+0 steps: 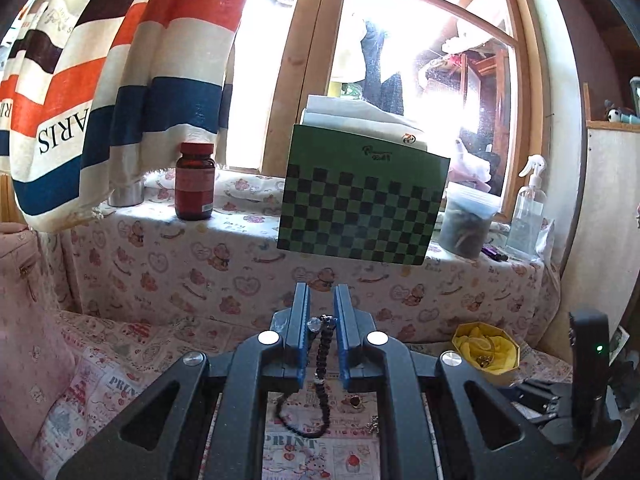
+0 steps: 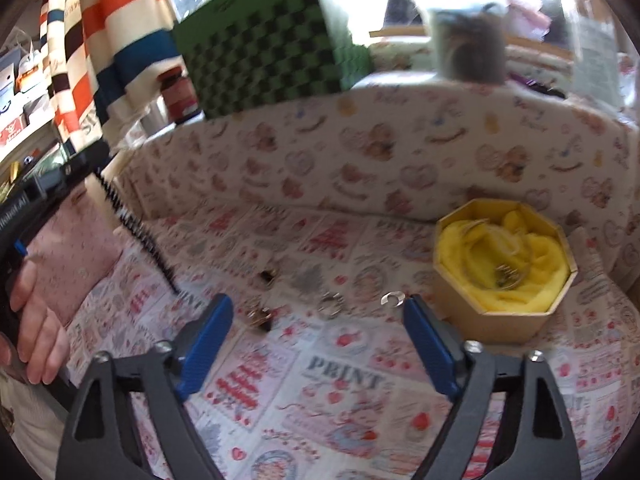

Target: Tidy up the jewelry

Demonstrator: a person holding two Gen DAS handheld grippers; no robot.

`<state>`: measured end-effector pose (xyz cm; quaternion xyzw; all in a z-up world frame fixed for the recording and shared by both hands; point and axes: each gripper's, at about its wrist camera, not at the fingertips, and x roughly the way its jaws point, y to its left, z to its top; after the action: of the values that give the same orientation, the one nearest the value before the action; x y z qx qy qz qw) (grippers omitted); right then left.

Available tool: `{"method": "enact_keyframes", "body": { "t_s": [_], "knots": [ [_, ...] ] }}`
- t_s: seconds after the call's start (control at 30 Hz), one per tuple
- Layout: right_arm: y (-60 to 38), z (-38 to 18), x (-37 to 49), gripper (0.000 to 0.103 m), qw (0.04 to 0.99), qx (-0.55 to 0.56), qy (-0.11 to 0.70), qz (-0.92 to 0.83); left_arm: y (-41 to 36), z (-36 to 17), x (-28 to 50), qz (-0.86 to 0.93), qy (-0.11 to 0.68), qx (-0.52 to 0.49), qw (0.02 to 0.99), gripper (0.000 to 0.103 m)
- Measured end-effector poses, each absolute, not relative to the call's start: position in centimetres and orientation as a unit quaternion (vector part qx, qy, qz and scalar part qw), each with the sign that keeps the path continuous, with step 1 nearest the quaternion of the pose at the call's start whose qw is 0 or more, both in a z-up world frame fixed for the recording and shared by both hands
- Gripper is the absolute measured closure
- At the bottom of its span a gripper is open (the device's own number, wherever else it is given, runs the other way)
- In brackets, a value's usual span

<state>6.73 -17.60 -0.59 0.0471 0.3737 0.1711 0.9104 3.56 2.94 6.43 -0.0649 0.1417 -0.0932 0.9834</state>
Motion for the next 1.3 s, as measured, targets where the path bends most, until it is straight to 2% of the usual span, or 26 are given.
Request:
{"method": "enact_keyframes", "body": {
  "t_s": [0.13,0.23,0.33,0.67,0.73,0.83,1.3],
  "knots": [
    [-16.3,-1.8,7.9,0.056,0.894,0.069,0.402,0.187,3.0,6.3,3.8,-0.093,0.150,-0.073,0.982,0.092],
    [-15.7,-2.5,8.8,0.067,0.889,0.081,0.413,0.182,3.4,6.3,4.0,-0.090,0.153,-0.080,0.981,0.092],
    [-15.4,-3.1,9.3,0.074,0.885,0.091,0.418,0.182,3.8,6.6,3.9,-0.091,0.149,-0.090,0.980,0.092],
    [-14.0,-4.1,9.9,0.083,0.885,0.077,0.423,0.179,3.9,6.4,4.2,-0.092,0.157,-0.096,0.979,0.092],
    [-13.6,-4.4,9.9,0.091,0.883,0.070,0.427,0.183,3.9,6.4,4.2,-0.092,0.157,-0.094,0.979,0.092],
    [-13.5,-4.3,9.9,0.097,0.883,0.070,0.424,0.186,3.9,6.3,4.2,-0.092,0.153,-0.094,0.979,0.092],
    [-19.7,0.6,7.5,0.098,0.922,0.099,0.344,0.146,3.6,6.4,3.8,-0.080,0.143,-0.079,0.983,0.092]
  ]
}}
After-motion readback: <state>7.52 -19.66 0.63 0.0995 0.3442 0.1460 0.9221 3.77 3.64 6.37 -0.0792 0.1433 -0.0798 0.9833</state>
